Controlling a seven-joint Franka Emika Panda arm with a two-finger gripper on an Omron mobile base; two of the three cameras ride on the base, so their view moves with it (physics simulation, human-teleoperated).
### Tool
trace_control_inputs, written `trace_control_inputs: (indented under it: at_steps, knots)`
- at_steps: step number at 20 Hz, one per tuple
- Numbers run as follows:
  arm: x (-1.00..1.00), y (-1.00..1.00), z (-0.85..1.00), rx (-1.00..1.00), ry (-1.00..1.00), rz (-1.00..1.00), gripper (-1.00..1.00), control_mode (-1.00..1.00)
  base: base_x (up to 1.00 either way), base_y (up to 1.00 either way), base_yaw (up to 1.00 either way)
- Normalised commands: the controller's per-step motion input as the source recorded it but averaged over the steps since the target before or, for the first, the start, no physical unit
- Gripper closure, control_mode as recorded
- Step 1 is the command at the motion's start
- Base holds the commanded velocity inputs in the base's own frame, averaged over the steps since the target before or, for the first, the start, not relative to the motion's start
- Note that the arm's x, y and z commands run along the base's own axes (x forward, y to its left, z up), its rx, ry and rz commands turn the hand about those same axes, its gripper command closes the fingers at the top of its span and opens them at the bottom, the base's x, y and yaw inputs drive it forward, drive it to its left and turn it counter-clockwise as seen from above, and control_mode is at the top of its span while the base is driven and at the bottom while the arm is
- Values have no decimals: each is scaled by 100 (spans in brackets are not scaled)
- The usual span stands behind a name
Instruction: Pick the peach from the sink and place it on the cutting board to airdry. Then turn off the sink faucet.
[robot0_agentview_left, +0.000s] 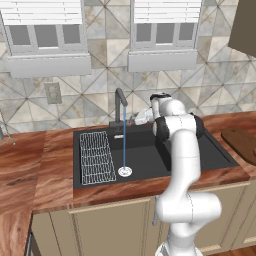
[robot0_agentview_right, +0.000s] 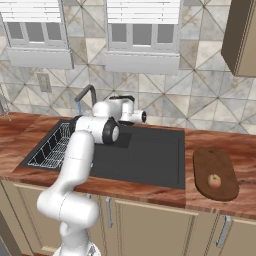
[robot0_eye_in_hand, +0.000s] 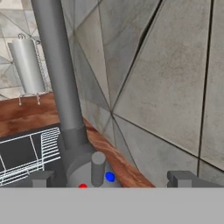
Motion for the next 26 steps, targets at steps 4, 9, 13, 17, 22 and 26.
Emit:
trace_control_inputs:
  at_steps: [4,9,13,17,22,26]
  knots:
    - [20,0,-5,0,2,0,-100,-100,0,0,0]
    - [13,0,-14,0,2,0,-100,-100,0,0,0]
    - [10,10,-13,0,1,0,-100,-100,0,0,0]
    - [21,18,-6,0,1,1,-100,-100,0,0,0]
    - [32,29,-1,2,0,9,-100,-100,0,0,0]
    - [48,43,0,7,1,22,-100,-100,0,0,0]
